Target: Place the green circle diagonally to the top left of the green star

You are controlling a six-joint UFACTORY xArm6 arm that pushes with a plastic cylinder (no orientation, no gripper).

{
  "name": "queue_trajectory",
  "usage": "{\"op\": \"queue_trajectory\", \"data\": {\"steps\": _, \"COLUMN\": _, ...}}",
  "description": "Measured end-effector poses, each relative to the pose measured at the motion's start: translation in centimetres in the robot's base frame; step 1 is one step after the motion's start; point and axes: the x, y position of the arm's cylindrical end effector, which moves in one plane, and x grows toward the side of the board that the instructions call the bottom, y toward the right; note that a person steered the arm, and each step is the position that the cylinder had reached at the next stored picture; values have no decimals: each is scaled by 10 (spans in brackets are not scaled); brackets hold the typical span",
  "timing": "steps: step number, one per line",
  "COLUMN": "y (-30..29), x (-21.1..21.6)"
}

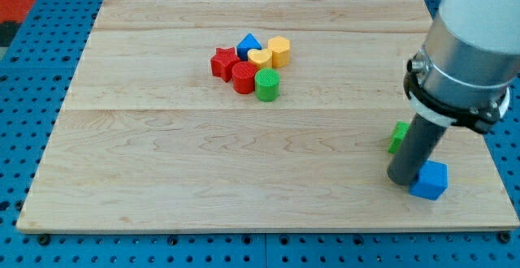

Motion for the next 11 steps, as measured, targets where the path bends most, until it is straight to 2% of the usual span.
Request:
{"op": "queue_trajectory", "data": {"steps": 1, "y": 0, "x": 21}}
{"op": "queue_trajectory", "data": {"steps": 2, "y": -31, "x": 27}}
{"op": "queue_trajectory", "data": {"steps": 4, "y": -101, "x": -93}}
{"op": "queue_trajectory", "data": {"steps": 5, "y": -104, "x": -152}}
{"op": "queue_trajectory", "data": {"steps": 6, "y": -114, "x": -101}}
{"op": "queue_trajectory", "data": {"steps": 7, "y": -197, "x": -108}}
{"op": "queue_trajectory", "data": {"steps": 8, "y": -188, "x": -174}}
{"op": "queue_trajectory", "data": {"steps": 9, "y": -105, "x": -184}}
{"op": "queue_trajectory", "data": {"steps": 10, "y": -61, "x": -156}}
{"op": "queue_trajectory", "data": {"steps": 11, "y": -61, "x": -137}}
